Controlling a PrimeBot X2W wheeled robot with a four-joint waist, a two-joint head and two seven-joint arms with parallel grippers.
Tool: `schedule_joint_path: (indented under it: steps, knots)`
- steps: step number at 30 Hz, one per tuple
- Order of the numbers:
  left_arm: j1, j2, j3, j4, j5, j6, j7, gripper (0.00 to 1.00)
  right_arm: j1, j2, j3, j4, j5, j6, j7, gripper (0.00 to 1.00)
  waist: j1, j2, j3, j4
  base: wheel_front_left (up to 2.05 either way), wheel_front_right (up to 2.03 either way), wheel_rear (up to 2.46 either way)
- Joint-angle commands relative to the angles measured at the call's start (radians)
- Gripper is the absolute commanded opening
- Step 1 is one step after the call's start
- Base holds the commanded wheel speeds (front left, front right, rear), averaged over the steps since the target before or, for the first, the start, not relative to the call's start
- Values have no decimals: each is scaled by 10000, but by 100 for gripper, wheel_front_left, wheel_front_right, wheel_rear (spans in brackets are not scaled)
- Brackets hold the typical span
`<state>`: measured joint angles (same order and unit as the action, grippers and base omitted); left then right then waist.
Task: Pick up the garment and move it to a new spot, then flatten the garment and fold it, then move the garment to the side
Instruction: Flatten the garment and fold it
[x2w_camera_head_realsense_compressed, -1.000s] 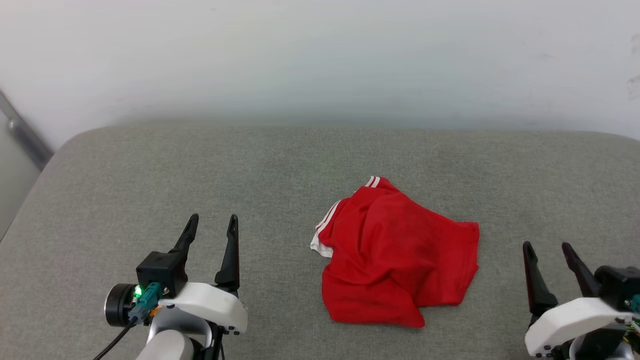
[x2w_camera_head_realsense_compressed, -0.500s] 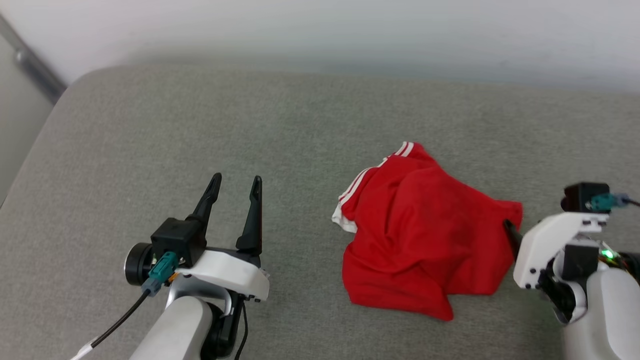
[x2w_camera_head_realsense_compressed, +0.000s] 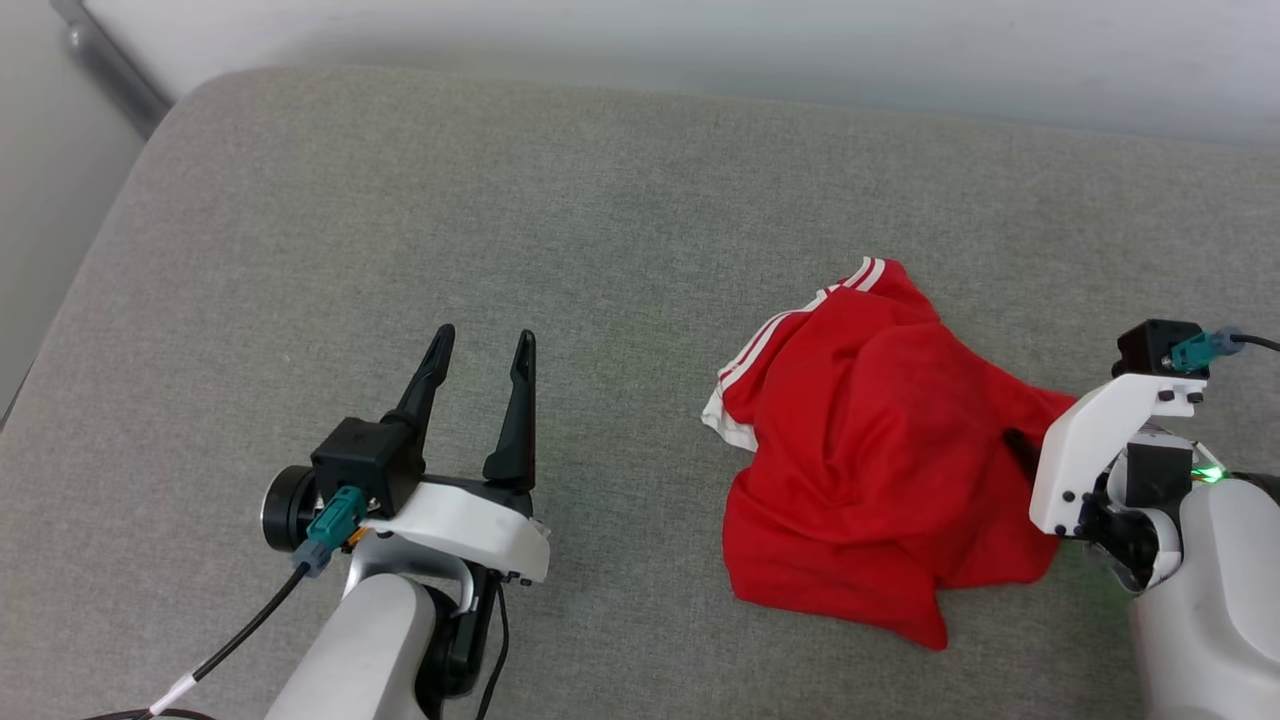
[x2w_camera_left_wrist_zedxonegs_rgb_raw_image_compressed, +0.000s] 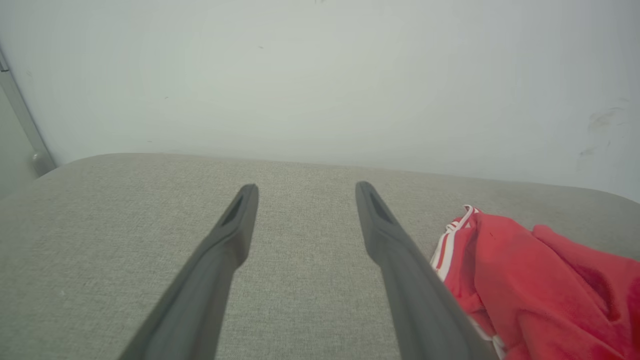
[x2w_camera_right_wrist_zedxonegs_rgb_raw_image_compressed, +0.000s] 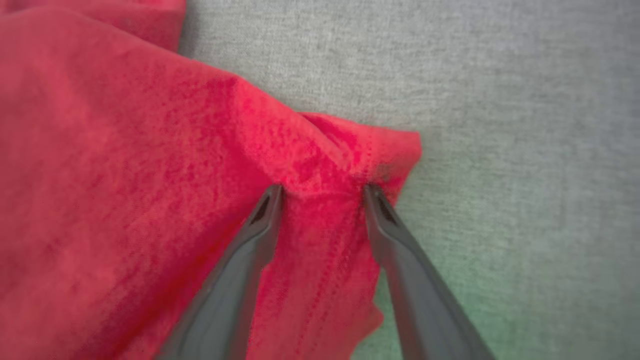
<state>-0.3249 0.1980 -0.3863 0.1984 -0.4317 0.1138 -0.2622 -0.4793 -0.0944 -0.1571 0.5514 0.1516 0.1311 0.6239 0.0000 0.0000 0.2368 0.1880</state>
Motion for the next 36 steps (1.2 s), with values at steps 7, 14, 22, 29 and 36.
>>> schedule_joint_path:
  steps: [7,14,22,29,36]
  knots:
    - [409,-35,301,226,266,-141,-31,100,322,-423,422,-527,370,-7,-782,0,0,0,-642,-329,0,0,0]
    - [1119,122,441,364,343,-26,-32,100,1743,-460,-81,-3149,-45,-7,-1676,0,0,0,-1559,-808,0,0,0]
    - [1965,363,407,198,243,187,209,100,5679,366,-1101,-5869,-212,-5,-832,0,0,0,-2391,-1137,0,0,0]
    - [2392,481,395,-77,157,358,437,100,7686,438,-655,-4555,1202,-7,-1056,37,0,0,-2600,-1245,0,0,0]
    - [2610,554,328,-307,134,444,595,100,6938,441,-907,-3898,1758,-5,-4077,100,0,0,-2719,-1299,0,0,0]
